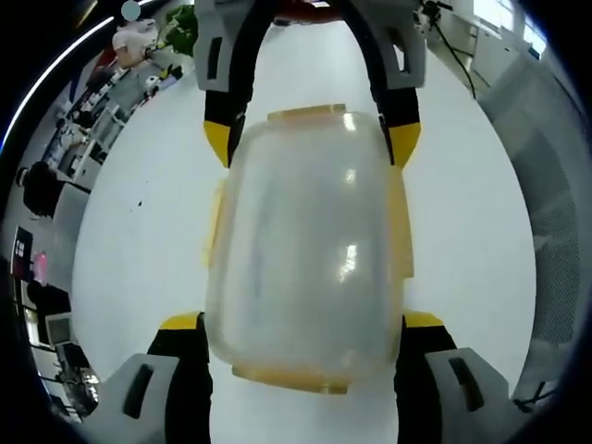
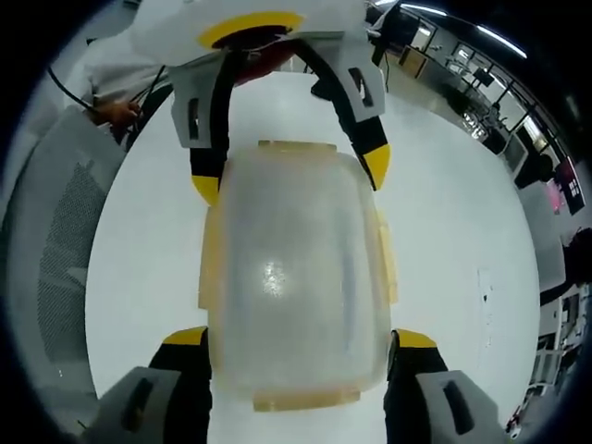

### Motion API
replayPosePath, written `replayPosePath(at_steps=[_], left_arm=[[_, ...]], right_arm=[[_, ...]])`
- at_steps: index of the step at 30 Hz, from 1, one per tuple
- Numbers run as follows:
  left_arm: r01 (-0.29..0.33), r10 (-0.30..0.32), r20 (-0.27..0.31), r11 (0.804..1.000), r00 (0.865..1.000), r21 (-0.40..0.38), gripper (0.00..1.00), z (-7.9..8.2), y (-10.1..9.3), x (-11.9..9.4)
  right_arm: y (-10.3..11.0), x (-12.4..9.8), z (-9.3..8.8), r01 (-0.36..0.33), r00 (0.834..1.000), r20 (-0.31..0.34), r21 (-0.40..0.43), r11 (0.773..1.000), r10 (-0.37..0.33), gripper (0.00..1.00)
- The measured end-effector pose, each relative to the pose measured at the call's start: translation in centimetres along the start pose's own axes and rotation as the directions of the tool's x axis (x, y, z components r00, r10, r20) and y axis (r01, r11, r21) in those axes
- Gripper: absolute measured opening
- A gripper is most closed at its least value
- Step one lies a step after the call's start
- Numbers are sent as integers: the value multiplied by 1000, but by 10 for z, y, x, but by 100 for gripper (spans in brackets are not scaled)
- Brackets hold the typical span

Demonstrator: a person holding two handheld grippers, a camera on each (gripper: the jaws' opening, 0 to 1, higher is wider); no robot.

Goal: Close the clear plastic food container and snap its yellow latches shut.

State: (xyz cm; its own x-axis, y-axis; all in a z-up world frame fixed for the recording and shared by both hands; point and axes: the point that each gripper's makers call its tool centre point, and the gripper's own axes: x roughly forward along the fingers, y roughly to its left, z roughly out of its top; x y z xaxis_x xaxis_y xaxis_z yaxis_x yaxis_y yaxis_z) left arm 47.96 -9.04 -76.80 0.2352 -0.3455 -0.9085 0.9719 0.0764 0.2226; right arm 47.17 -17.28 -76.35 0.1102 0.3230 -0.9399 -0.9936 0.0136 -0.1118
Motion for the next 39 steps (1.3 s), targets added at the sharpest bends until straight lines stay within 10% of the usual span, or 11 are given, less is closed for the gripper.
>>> replayPosePath(at_steps=[17, 39], left_arm=[[14, -14, 7, 999, 1000, -47, 92, -7, -9, 1], [-97, 130, 118, 964, 984, -249, 99, -7, 1, -18]], right_arm=[[5, 1, 4, 19, 999, 45, 26, 999, -21, 85], [-3, -20, 9, 115, 974, 173, 169, 979, -144, 99]])
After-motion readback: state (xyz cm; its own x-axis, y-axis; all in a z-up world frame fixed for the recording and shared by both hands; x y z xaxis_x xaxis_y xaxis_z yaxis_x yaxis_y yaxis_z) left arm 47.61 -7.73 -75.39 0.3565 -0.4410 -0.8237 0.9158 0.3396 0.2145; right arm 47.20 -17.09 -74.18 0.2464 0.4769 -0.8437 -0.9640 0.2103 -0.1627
